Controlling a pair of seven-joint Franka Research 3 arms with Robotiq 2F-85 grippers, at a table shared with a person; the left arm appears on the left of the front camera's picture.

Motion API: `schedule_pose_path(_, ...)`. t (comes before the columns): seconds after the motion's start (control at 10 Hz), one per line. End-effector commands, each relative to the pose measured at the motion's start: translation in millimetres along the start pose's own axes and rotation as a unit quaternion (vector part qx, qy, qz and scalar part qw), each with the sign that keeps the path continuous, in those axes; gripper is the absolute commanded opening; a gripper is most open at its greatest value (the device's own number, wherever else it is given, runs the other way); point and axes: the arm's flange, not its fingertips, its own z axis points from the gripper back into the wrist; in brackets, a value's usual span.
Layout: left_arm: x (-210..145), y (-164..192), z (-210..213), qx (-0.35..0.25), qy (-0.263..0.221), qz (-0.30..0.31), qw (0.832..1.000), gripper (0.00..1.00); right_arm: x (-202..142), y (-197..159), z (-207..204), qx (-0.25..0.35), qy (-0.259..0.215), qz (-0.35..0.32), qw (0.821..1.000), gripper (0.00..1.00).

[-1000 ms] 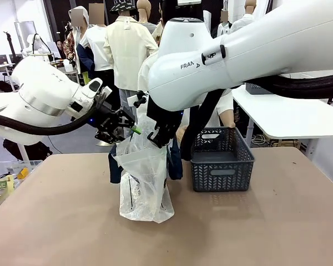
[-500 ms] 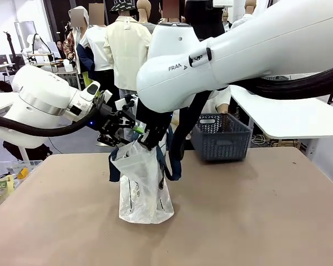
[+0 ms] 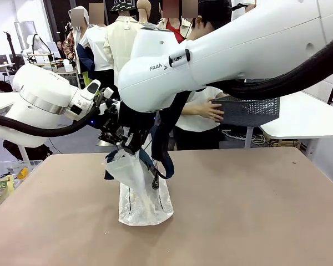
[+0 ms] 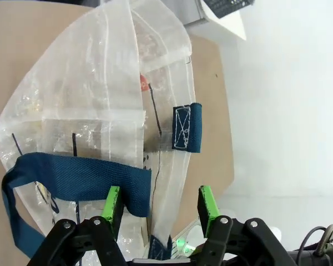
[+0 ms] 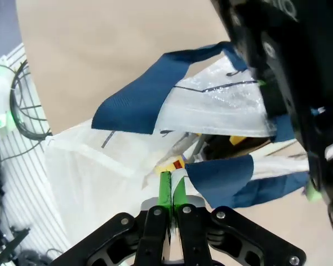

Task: Transfer purchased items from the store into the shopping bag.
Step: Move the Reusable shopping bag to the right side of the table.

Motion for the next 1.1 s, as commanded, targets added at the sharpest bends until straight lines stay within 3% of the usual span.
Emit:
schedule_pose_path(0.0, -5, 9, -4, -0.031, -0.003, -0.014, 0.999, 0.7, 8, -5, -2, 0.018, 0.006, 0.013, 1.0, 0.0)
schedule_pose_path(0.3, -7, 7, -8, -0.025, 0.009, -0.032, 0.999, 0.7, 18, 3, -3, 0.018, 0.004, 0.028, 0.999, 0.0)
schedule_pose_path(0.6, -6, 4, -18, 0.049, 0.018, -0.017, 0.998, 0.7, 18, 9, 0, 0.013, -0.001, 0.039, 0.999, 0.0)
schedule_pose_path(0.9, -6, 2, -19, 0.077, 0.009, -0.009, 0.997, 0.11, 14, 8, 2, 0.011, -0.004, 0.031, 0.999, 0.0)
schedule_pose_path(1.0, -7, 2, -20, 0.077, 0.009, -0.007, 0.997, 0.0, 14, 8, 3, 0.011, -0.004, 0.03, 0.999, 0.0)
